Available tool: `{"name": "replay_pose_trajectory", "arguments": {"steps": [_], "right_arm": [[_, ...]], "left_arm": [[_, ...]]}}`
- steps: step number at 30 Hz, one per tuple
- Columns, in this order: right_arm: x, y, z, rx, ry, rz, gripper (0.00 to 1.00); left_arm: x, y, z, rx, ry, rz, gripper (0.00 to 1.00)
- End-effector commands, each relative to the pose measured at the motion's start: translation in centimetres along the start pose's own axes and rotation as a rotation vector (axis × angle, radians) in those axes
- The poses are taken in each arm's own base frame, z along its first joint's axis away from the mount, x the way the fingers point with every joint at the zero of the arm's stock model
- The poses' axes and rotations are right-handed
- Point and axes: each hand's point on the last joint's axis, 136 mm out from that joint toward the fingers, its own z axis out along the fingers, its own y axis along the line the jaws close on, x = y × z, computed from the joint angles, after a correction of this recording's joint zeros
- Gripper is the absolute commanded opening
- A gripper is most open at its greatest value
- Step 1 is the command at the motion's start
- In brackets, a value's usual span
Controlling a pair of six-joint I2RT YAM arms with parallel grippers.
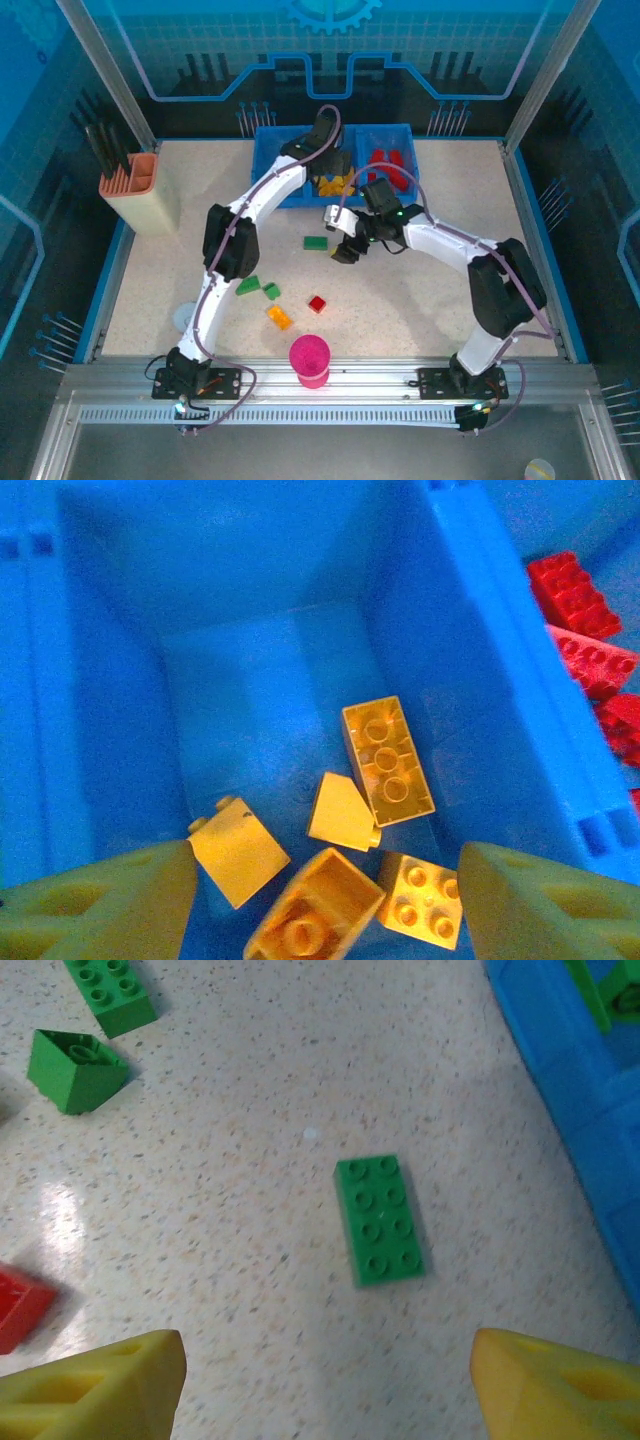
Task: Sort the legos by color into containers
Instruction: Place the lego in the container, then pick up the lego from the center of the table.
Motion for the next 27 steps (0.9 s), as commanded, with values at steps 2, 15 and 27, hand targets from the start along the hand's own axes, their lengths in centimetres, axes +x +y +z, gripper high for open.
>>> {"name": "replay_pose_trajectory", "arguments": {"steps": [2, 15, 27], "right_arm": [[-1.5, 0.5, 2.2, -0.06, 0.001, -0.137, 0.77], [1.2, 0.1, 8.7, -0.179, 0.196, -0.191, 0.81], [4.6, -0.7, 10.8, -0.183, 0.331, -0.199, 0.79]], "left_arm": [[-7.9, -0.4, -10.1, 0.06, -0.189, 0.035, 0.71], [-8.5, 5.2, -21.1, -0.048, -0.278, 0.05, 0.75], [-5.0, 10.5, -23.0, -0.128, -0.269, -0.021, 0.76]]}}
